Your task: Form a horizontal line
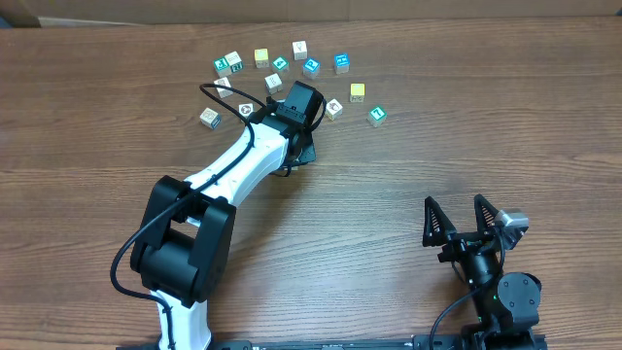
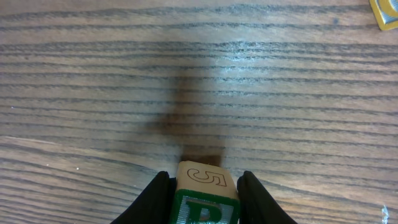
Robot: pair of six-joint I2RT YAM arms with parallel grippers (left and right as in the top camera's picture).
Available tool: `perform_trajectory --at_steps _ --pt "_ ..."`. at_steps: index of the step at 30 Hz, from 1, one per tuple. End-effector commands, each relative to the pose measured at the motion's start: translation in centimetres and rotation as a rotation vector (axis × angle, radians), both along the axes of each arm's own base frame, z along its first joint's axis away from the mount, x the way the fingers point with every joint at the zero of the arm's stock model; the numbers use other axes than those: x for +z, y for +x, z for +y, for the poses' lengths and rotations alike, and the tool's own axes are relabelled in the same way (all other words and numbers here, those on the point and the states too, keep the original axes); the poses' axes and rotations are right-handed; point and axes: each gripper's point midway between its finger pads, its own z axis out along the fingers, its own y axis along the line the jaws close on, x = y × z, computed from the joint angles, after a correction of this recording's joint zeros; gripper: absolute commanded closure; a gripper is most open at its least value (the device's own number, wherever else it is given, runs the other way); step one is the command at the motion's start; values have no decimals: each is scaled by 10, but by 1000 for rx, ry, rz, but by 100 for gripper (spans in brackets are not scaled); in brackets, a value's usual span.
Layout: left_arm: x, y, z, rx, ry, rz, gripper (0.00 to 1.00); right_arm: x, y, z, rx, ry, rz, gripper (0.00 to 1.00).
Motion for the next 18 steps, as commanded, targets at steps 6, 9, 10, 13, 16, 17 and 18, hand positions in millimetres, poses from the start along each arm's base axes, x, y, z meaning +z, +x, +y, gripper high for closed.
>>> perform_trajectory --at_steps 6,9,10,13,16,17,18 --pt "-13 1 0 47 17 6 75 3 0 -1 -4 4 -15 0" --pt "-15 2 -1 46 16 5 73 3 0 -1 -4 4 -15 0" --pt "-15 2 0 46 16 5 73 3 0 -1 -4 4 -15 0" --pt "-14 3 -1 47 15 1 71 3 0 -1 -4 4 -15 0" --pt "-14 3 -1 46 15 2 68 3 0 -1 -4 4 -15 0" --pt "-14 3 -1 46 15 2 68 3 0 -1 -4 4 -15 0" --pt "-14 3 -1 46 15 2 67 3 0 -1 -4 4 -15 0"
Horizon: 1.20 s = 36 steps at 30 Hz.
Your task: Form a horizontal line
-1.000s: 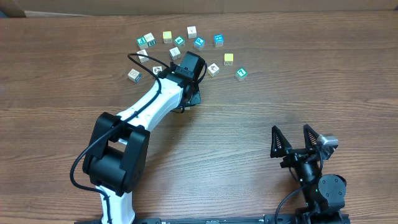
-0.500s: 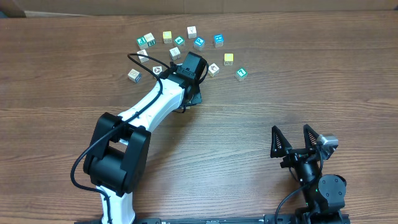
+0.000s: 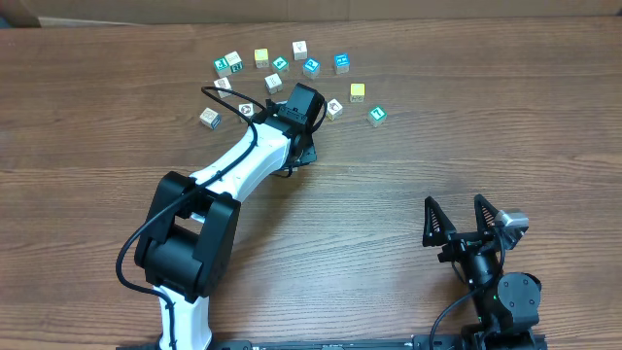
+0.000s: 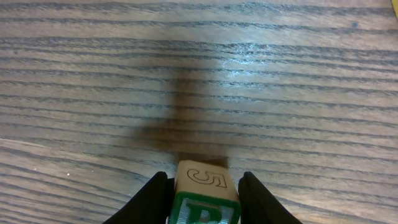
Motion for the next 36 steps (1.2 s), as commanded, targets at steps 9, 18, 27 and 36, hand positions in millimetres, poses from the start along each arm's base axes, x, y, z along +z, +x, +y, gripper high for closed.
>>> perform_trajectory --at_steps 9,18,27,36 --pt "-4 1 0 13 17 -2 62 3 0 -1 -4 4 -15 0" --pt "-5 -1 0 12 20 6 61 3 0 -1 -4 4 -15 0" --pt "-6 -4 2 12 25 19 66 3 0 -1 -4 4 -15 0" --pt "-6 -5 1 10 21 23 65 3 0 -1 -4 4 -15 0"
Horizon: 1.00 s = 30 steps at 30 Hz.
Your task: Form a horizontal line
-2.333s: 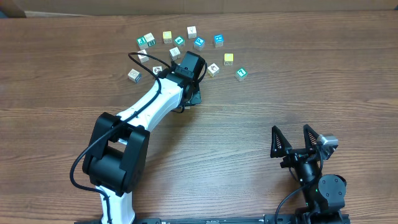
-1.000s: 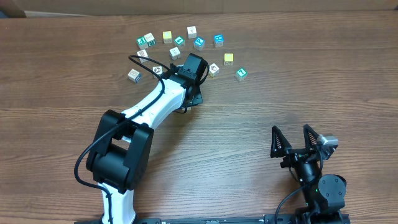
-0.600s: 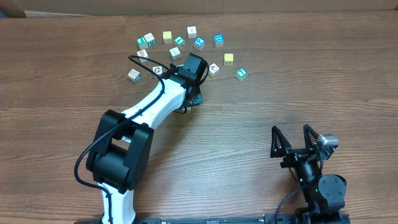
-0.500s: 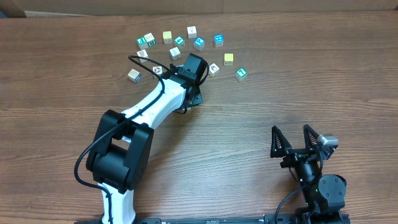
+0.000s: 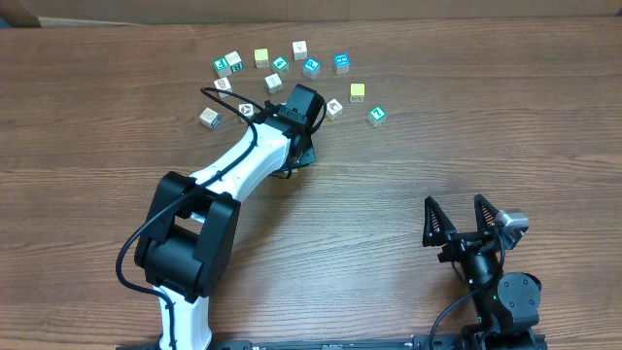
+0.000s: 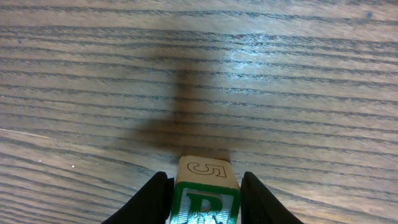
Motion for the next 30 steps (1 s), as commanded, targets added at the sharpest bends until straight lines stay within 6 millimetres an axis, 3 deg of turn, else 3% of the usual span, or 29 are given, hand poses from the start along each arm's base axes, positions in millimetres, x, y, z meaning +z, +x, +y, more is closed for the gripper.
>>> perform_trajectory --at_steps 1,7,18,30 --pt "-5 0 -1 0 14 3 64 3 0 -1 -4 4 -15 0" --pt "-4 2 -2 -28 21 -3 51 3 0 -1 -4 4 -15 0" --pt "-2 5 -14 -160 -7 -5 46 3 0 -1 -4 4 -15 0" --pt "-4 -3 -14 -171 -15 31 56 3 0 -1 -4 4 -15 0"
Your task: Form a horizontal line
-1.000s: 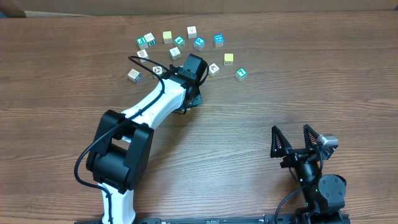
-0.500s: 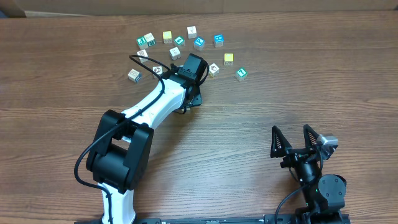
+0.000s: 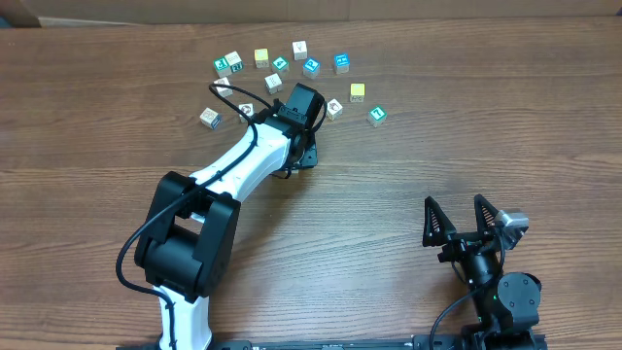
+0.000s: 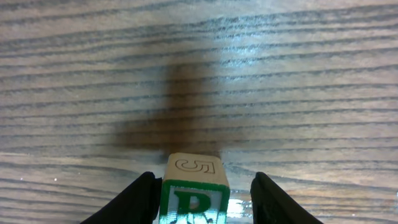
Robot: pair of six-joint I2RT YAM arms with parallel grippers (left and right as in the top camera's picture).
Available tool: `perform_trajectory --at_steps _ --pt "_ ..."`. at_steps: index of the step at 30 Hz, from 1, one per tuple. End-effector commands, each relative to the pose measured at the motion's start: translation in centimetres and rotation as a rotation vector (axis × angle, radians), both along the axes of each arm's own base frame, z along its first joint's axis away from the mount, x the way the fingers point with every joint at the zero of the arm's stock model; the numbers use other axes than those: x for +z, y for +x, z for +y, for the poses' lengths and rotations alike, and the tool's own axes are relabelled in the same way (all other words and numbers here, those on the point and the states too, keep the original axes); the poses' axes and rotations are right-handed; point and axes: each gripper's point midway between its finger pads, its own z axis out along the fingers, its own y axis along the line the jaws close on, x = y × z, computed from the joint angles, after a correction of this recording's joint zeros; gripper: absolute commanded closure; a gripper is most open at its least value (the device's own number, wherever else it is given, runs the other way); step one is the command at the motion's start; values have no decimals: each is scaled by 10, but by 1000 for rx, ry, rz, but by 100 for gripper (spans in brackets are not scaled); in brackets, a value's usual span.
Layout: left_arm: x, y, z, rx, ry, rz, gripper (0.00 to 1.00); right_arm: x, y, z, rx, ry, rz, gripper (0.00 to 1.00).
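Observation:
A wooden letter block (image 4: 194, 186), green-framed "R" on its near face and "5" on top, sits on the wood table between the fingers of my left gripper (image 4: 204, 198). The jaws stand apart: the left finger (image 4: 138, 200) is close to the block, and the right finger (image 4: 275, 200) is clear of it. In the overhead view my left gripper (image 3: 305, 148) is just below the scattered blocks (image 3: 311, 67), and the arm hides the "R" block. My right gripper (image 3: 465, 222) rests open and empty at the front right.
Several small letter blocks lie in a loose arc at the back of the table, from a block at the left (image 3: 209, 118) to a green one at the right (image 3: 377, 115), with a yellow one (image 3: 358, 92) between. The table (image 3: 466, 126) is brown wood.
My left gripper's jaws have spread apart, so a gap now shows beside the "R" block. The block stands on the table. The right arm has not moved.
My left gripper was shut on the "R" block low over the table, just below the scattered blocks. It stayed shut on it in about the same place through the two later moments. Now the jaws are open around the block.

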Motion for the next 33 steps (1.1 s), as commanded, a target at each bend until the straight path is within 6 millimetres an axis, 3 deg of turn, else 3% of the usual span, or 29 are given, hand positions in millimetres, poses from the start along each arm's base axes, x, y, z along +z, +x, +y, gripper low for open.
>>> perform_trajectory --at_steps 1,13,33 --pt "-3 -1 -4 -26 1 14 56 3 0 -1 -4 4 -15 0" --pt "-2 3 3 2 33 -6 70 3 0 -1 -4 4 -15 0" --pt "-3 -1 8 131 25 6 68 3 0 -1 -4 4 -15 0"
